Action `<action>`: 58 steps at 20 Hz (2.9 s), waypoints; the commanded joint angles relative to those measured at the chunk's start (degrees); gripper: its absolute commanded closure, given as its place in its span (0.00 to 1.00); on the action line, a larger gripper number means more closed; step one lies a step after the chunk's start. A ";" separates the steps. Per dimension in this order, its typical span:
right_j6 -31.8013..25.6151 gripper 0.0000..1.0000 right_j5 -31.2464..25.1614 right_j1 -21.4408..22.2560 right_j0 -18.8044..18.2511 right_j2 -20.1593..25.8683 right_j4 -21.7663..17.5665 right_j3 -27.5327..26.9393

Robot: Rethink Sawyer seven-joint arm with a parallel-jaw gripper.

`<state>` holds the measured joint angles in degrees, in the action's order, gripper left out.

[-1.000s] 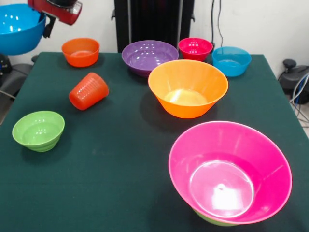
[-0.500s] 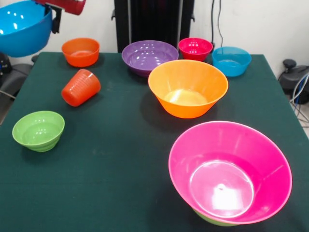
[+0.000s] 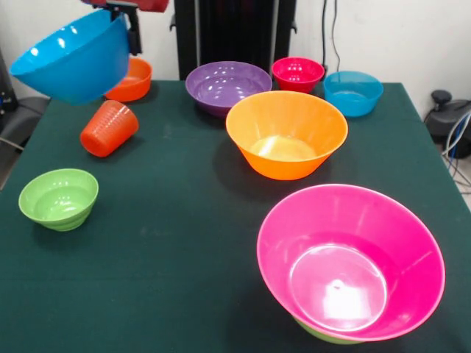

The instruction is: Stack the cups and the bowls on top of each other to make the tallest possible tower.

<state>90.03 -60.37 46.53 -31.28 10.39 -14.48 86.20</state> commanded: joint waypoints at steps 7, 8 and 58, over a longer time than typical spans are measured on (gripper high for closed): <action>-18.04 1.00 -1.82 -4.71 -8.28 24.34 14.60 2.00; -18.14 1.00 0.04 -5.01 -9.21 25.92 15.47 3.19; -9.65 1.00 24.31 -31.48 -21.56 59.98 5.41 2.12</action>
<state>90.03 -31.64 22.38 -53.24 68.94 -9.76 92.13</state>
